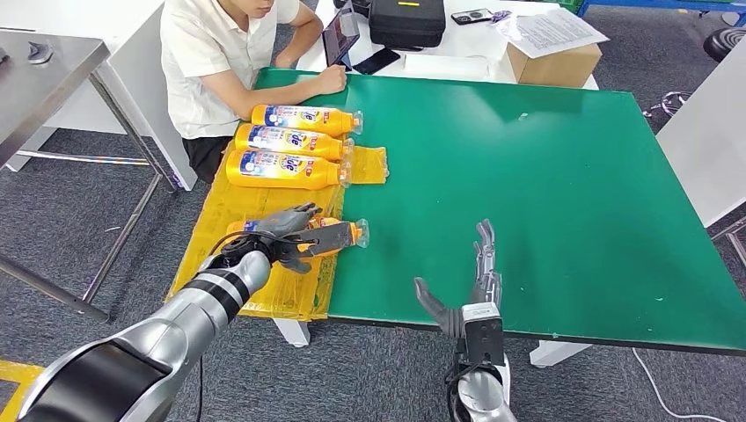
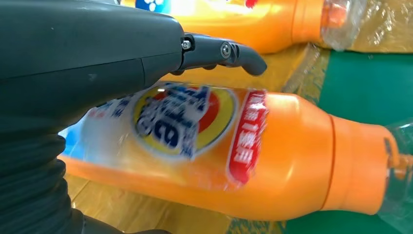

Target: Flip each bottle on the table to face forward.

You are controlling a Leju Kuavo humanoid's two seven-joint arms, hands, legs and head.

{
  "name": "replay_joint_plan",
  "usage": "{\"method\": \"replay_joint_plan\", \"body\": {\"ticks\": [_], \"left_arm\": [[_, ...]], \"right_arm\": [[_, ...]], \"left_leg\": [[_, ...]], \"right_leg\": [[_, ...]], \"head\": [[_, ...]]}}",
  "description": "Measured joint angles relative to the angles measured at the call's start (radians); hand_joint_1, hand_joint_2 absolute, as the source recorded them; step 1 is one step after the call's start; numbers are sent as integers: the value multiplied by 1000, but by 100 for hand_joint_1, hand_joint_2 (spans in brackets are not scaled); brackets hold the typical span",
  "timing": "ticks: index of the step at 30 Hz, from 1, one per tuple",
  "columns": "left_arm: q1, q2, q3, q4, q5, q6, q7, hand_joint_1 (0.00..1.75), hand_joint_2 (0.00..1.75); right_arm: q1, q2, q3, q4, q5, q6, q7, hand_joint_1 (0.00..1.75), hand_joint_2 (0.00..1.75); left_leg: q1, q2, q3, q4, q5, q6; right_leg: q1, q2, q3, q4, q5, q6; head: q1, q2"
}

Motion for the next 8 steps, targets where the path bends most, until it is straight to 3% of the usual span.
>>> {"method": "replay_joint_plan", "body": {"ticks": [8], "left_arm": [[-6, -17, 9, 3, 12, -1, -12, 0, 175]], "right_arm": [[0, 4, -2, 8, 0, 4, 0, 0, 175]], "left_leg": [[0, 0, 0, 0, 0, 0]], "right_leg": [[0, 0, 0, 0, 0, 0]], "head": [[0, 0]]}}
